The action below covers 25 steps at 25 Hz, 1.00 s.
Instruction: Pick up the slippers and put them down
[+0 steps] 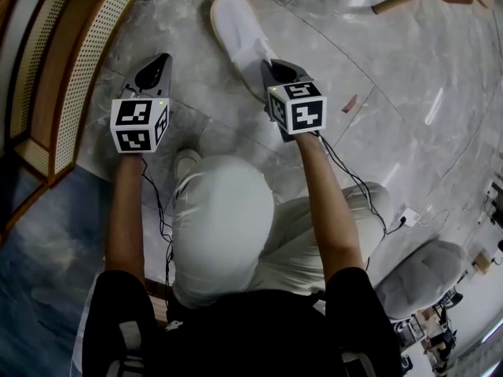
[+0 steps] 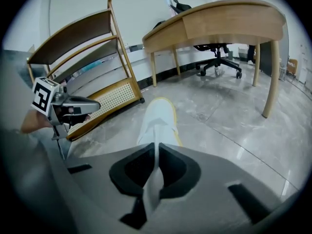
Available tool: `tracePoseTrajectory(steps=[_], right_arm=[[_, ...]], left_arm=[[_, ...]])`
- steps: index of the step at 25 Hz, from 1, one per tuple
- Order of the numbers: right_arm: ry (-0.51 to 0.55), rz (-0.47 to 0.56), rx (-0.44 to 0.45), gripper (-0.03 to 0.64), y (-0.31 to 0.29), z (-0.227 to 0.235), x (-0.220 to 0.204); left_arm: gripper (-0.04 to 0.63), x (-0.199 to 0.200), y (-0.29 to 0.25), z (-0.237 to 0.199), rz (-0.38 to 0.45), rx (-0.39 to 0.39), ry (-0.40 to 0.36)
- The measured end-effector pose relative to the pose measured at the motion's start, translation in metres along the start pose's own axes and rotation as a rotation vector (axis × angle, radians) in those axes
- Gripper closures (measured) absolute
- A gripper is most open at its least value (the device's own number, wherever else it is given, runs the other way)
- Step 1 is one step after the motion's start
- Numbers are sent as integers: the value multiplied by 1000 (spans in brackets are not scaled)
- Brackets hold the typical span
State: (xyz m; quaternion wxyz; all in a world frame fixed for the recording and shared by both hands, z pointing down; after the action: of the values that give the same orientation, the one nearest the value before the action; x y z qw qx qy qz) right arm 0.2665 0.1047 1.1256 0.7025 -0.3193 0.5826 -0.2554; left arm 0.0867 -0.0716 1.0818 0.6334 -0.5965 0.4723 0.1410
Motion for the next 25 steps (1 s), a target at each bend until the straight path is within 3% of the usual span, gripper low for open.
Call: tracePoseTrajectory(steps=[11,25], right_arm=[[-56,-49,15,609,-16,7,-40],[-59,-137,23,604,-32,8,-65]], left_arm=[[588,-45,-30,5,-78,-25,21],[588,-54,-40,-2,-97,-39,17]])
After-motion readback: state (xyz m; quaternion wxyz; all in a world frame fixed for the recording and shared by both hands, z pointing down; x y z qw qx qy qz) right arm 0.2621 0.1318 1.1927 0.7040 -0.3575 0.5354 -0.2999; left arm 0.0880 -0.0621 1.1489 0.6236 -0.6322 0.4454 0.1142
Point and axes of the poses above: the fingertips, and each gripper's own axes: y backward along the fingers, z to its right, x out of its top, the point moved 7 cm from there along y, backward along the fingers, and after that the axes turned 9 degrees about y, right-handed, at the moved point
